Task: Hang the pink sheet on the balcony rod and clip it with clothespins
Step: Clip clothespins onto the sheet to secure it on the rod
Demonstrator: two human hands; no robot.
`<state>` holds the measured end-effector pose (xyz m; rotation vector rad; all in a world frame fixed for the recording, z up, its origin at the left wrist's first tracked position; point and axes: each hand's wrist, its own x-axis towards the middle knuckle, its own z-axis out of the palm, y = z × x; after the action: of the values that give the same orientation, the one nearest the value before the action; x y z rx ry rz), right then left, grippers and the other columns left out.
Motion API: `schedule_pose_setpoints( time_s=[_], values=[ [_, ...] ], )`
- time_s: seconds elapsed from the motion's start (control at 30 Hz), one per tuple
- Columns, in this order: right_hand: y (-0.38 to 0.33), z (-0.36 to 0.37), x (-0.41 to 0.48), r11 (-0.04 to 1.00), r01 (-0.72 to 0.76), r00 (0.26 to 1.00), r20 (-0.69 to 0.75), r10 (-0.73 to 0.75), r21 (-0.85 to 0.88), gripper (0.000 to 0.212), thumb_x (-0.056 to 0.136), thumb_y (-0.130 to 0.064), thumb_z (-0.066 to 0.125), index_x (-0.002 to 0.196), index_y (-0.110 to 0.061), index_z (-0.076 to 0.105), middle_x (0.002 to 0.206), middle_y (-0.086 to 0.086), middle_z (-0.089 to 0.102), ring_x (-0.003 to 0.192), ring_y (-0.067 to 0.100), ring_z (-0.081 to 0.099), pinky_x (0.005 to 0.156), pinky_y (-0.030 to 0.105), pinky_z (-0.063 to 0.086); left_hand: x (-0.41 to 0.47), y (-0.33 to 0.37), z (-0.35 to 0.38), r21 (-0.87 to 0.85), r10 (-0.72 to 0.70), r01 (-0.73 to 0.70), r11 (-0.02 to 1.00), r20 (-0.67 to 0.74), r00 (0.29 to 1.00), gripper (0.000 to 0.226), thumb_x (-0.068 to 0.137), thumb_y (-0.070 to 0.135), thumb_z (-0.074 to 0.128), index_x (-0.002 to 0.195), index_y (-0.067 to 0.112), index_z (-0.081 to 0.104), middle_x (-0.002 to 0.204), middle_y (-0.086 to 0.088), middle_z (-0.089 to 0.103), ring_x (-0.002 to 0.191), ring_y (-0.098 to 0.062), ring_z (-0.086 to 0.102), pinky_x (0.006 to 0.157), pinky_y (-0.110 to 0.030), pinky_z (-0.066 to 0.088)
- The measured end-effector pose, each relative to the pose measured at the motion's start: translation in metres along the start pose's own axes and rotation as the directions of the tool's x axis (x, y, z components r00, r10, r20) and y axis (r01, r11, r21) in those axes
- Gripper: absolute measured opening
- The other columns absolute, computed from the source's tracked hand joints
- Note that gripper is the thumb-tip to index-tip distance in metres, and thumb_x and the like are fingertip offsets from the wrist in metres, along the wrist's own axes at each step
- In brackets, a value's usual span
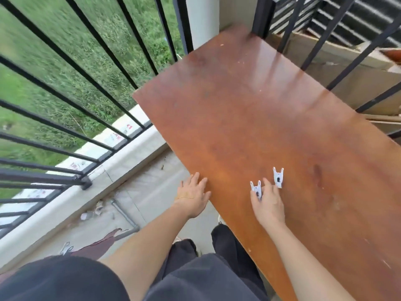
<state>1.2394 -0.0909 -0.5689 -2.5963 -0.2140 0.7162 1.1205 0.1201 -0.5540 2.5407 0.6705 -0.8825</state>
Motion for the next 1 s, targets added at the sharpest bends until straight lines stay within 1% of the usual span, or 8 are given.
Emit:
schedule_pose_setpoints(
  time_s=[0.13,0.27,0.4,0.5,0.63,0.73,0.87,1.0],
  values=[
    [-0.083,0.014,0.009,0.963,0.267,0.95,0.158,-0.268,0.028,0.042,0.089,-0.03,0.061,0.131,-0.025,0.055,0.121,0.001,0.053,0.103,0.027,0.061,0.08,0.032,0.043,-0.044,-0.038,-0.024,-0.175,-0.226,0.197,0.965,-0.168,0.959,0.055,0.103,0.048,0.027,0.152,0.024,0.023,0.163,-0.008,0.014,0.146,-0.027,0.019,0.118,-0.044,0.015],
    [-0.189,0.034,-0.011,0.848,0.523,0.803,0.284,-0.524,0.086,0.044,0.074,-0.022,0.073,0.115,-0.018,0.057,0.11,0.004,0.06,0.102,0.03,0.061,0.083,0.036,0.046,-0.114,-0.095,-0.031,-0.335,-0.471,0.372,0.866,-0.29,0.833,0.049,0.102,0.046,0.033,0.147,0.026,0.033,0.162,-0.006,0.021,0.143,-0.024,0.027,0.114,-0.041,0.019],
    [-0.277,0.072,-0.082,0.659,0.75,0.556,0.478,-0.68,0.065,0.053,0.076,-0.03,0.072,0.125,-0.025,0.054,0.111,-0.004,0.063,0.104,0.023,0.063,0.083,0.029,0.043,-0.212,-0.155,-0.012,-0.446,-0.705,0.552,0.705,-0.351,0.617,0.04,0.101,0.042,0.036,0.136,0.024,0.048,0.146,-0.003,0.044,0.13,-0.025,0.042,0.105,-0.039,0.032],
    [-0.323,0.111,-0.161,0.411,0.905,0.273,0.59,-0.76,0.11,0.046,0.08,-0.032,0.068,0.124,-0.026,0.058,0.106,-0.007,0.058,0.105,0.019,0.06,0.086,0.029,0.043,-0.295,-0.191,0.027,-0.596,-0.86,0.622,0.508,-0.316,0.399,0.034,0.101,0.04,0.035,0.122,0.026,0.057,0.124,0.004,0.057,0.116,-0.022,0.053,0.094,-0.037,0.041],
    [-0.355,0.166,-0.289,0.113,0.964,-0.073,0.648,-0.758,0.241,0.041,0.085,-0.04,0.065,0.124,-0.03,0.059,0.096,-0.011,0.055,0.091,0.011,0.06,0.079,0.025,0.045,-0.407,-0.229,0.104,-0.768,-0.98,0.61,0.195,-0.174,0.094,0.033,0.1,0.044,0.033,0.11,0.029,0.061,0.12,0.007,0.058,0.112,-0.02,0.054,0.094,-0.036,0.038],
    [-0.365,0.196,-0.359,0.021,0.958,-0.178,0.652,-0.737,0.286,0.036,0.088,-0.048,0.06,0.12,-0.031,0.06,0.099,-0.007,0.062,0.087,0.015,0.064,0.073,0.03,0.047,-0.471,-0.252,0.14,-0.792,-0.993,0.608,0.065,-0.11,-0.038,0.034,0.101,0.045,0.032,0.117,0.032,0.059,0.124,0.008,0.057,0.114,-0.018,0.054,0.096,-0.036,0.039],
    [-0.384,0.253,-0.491,-0.129,0.928,-0.339,0.643,-0.686,0.351,0.034,0.087,-0.042,0.058,0.116,-0.025,0.059,0.092,-0.003,0.072,0.087,0.026,0.067,0.062,0.033,0.04,-0.584,-0.297,0.19,-0.845,-0.953,0.521,-0.122,-0.047,-0.299,0.038,0.1,0.045,0.039,0.129,0.028,0.056,0.131,0.005,0.054,0.119,-0.02,0.053,0.098,-0.038,0.039],
    [-0.394,0.297,-0.582,-0.158,0.882,-0.437,0.647,-0.624,0.443,0.043,0.086,-0.039,0.063,0.126,-0.025,0.056,0.101,-0.009,0.068,0.091,0.017,0.068,0.07,0.027,0.045,-0.655,-0.321,0.221,-0.874,-0.911,0.427,-0.232,0.041,-0.411,0.041,0.1,0.045,0.039,0.135,0.026,0.051,0.137,0.003,0.049,0.126,-0.021,0.047,0.1,-0.04,0.037]
  ],
)
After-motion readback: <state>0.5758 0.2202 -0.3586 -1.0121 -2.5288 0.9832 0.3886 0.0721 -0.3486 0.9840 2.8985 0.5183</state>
